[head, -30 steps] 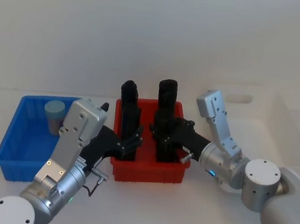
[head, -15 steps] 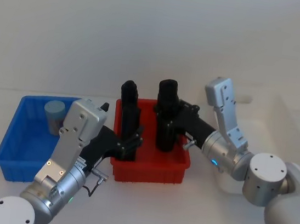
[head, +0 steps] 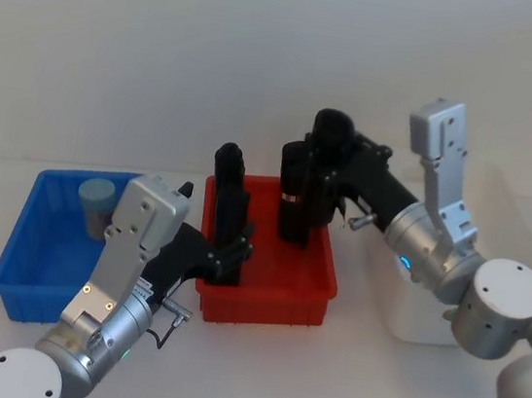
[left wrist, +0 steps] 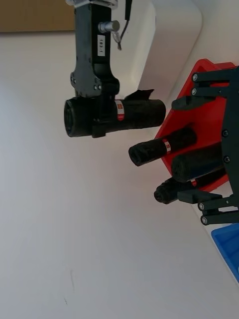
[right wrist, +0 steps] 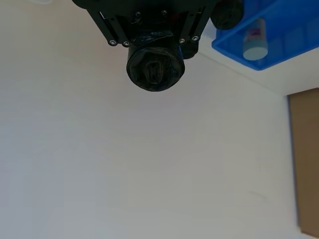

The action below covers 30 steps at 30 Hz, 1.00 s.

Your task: Pick the cotton swabs from the blue box and place them into the white box.

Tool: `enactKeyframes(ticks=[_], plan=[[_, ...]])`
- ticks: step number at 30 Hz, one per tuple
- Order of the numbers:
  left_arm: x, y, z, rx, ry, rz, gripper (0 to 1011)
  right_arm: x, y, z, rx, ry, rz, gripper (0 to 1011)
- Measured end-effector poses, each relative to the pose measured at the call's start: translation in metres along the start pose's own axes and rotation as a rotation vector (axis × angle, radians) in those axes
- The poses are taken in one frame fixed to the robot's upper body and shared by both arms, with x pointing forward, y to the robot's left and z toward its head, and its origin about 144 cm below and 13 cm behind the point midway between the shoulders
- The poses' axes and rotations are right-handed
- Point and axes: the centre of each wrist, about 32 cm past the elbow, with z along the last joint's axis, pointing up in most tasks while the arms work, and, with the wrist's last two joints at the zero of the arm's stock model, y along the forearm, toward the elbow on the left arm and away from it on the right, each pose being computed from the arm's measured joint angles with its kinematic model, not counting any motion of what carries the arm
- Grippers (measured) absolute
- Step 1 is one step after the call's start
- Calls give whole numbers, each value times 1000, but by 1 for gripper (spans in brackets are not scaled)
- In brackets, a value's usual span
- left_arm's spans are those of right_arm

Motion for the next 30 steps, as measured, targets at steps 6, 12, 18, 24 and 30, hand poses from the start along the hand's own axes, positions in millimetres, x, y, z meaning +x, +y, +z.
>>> enactKeyframes(ticks=[6,12,18,24,30], plan=[[0,0,0,0,0,0,1004,2,-11,14,7,-9,-79,339],[0,0,0,0,0,0,1004,5,-22,22,-7,-16,-154,339],[0,0,0,0,0,0,1004,10,-37,28,-39,-22,-240,339],[0,0,0,0,0,0,1004,14,-46,29,-74,-21,-296,339],[0,0,0,0,0,0,1004,17,-54,28,-106,-16,-330,341]])
